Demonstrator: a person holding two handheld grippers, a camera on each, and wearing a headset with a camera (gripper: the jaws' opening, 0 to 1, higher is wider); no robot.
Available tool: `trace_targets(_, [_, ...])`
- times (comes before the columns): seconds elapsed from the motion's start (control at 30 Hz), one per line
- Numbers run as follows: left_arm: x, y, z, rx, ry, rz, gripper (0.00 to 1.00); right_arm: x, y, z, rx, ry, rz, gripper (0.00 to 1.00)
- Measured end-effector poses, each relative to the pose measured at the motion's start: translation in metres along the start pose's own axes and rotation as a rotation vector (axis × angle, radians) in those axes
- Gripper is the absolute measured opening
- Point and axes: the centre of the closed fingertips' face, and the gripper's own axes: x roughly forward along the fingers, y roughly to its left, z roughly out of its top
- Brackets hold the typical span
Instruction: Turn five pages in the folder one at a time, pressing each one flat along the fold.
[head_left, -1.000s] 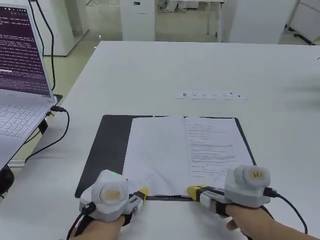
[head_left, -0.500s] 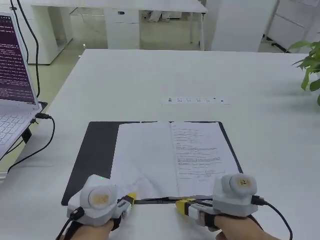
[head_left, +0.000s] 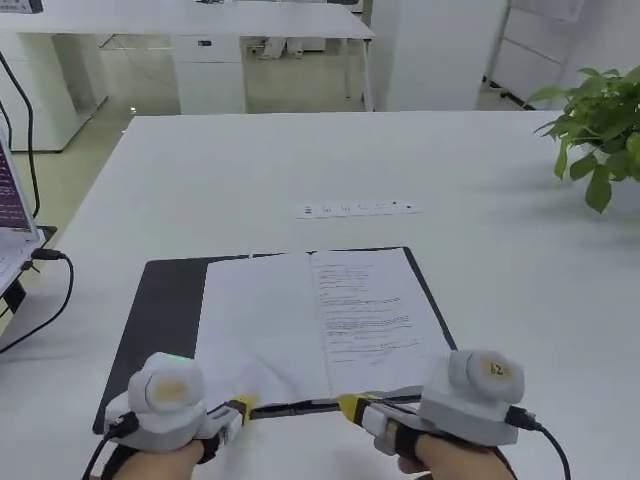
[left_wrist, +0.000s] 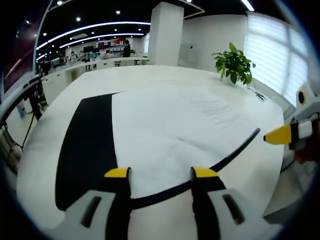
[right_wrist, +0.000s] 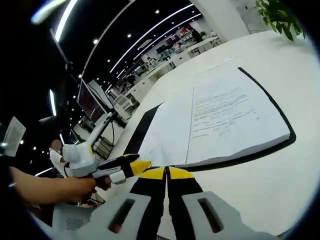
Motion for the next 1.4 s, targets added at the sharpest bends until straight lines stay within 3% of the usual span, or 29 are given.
trace_targets(0.1, [-0.008,-0.005,0.007,-0.015,0.007,-0.011,0.51,-0.012,-0.008,0.009,0.008,-0.003,-0.043,0.0])
trace_targets(0.17, [-0.018,-0.016,0.019,-0.065,-0.04,-0.059,0.51,-0.023,-0.008,0.022,0.046,-0.045,-0.052,0.0])
trace_targets(0.23, [-0.028,-0.019,0.024,-0.099,-0.043,-0.064,0.54,-0.034,-0.01,0.039,0.05,-0.103,-0.062,0.0])
trace_targets(0.3, [-0.038,-0.023,0.03,-0.123,-0.045,-0.078,0.55,-0.043,-0.013,0.049,0.058,-0.13,-0.075,0.0])
trace_targets(0.4, [-0.058,-0.031,0.051,-0.132,-0.123,-0.094,0.55,-0.059,-0.018,0.069,0.064,-0.195,-0.107,0.0])
trace_targets(0.57, [-0.083,-0.037,0.07,-0.146,-0.175,-0.096,0.66,-0.079,-0.027,0.092,0.048,-0.257,-0.147,0.0])
trace_targets(0.7, [-0.097,-0.036,0.078,-0.156,-0.196,-0.081,0.75,-0.091,-0.03,0.101,0.044,-0.267,-0.182,0.18])
trace_targets(0.83, [-0.107,-0.033,0.083,-0.125,-0.221,-0.06,0.82,-0.097,-0.031,0.104,-0.076,-0.249,-0.226,0.34])
trace_targets(0.9, [-0.113,-0.029,0.086,-0.09,-0.241,-0.04,0.87,-0.098,-0.032,0.105,-0.171,-0.235,-0.253,0.42])
trace_targets(0.97, [-0.118,-0.025,0.088,-0.072,-0.248,-0.02,0.94,-0.099,-0.038,0.102,-0.259,-0.191,-0.302,0.6])
trace_targets(1.03, [-0.121,-0.022,0.088,-0.066,-0.251,-0.009,0.99,-0.1,-0.04,0.1,-0.297,-0.163,-0.322,0.76])
trace_targets(1.13, [-0.127,-0.016,0.085,-0.064,-0.248,0.001,0.99,-0.102,-0.043,0.1,-0.321,-0.152,-0.338,0.88])
trace_targets(1.23, [-0.131,-0.011,0.079,-0.054,-0.234,0.018,0.99,-0.104,-0.044,0.1,-0.332,-0.147,-0.338,0.99])
trace_targets(1.4, [-0.141,-0.003,0.069,-0.052,-0.216,0.044,0.99,-0.113,-0.051,0.101,-0.361,-0.129,-0.347,1.0])
